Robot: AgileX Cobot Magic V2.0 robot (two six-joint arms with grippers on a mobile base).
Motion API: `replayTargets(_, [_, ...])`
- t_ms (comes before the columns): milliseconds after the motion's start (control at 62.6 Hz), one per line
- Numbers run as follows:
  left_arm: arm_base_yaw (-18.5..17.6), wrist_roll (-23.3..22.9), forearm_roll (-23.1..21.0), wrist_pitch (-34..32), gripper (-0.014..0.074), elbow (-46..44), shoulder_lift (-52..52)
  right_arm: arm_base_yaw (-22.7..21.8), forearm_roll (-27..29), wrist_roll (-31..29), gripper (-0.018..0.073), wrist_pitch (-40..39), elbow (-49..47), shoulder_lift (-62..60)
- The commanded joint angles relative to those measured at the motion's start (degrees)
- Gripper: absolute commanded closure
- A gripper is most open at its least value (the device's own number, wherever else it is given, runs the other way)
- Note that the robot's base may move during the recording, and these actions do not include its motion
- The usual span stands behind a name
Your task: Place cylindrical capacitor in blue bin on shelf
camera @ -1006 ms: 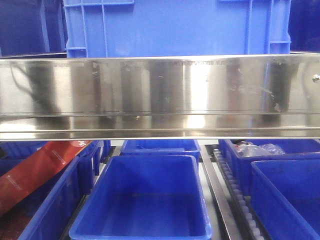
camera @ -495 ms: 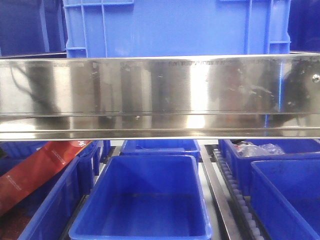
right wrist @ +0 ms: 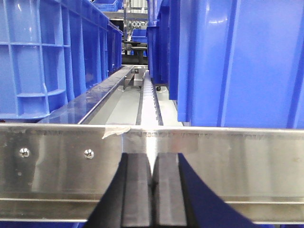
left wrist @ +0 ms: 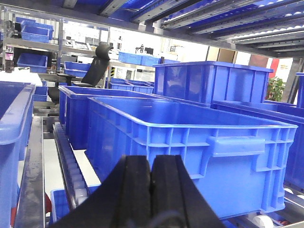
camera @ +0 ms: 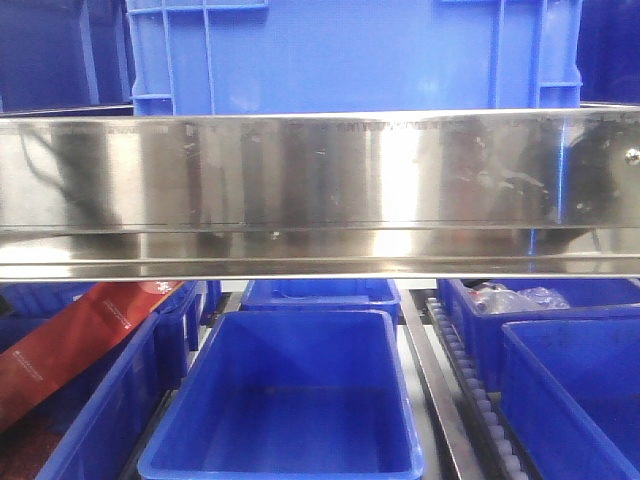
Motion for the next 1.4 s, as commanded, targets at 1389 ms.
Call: replayTargets(1389, [21.25, 0.08, 3.19, 3.29, 0.0708, 25.9, -21.0, -0.27, 0.29, 0.1, 0.0721, -1.75, 0.0, -0.22])
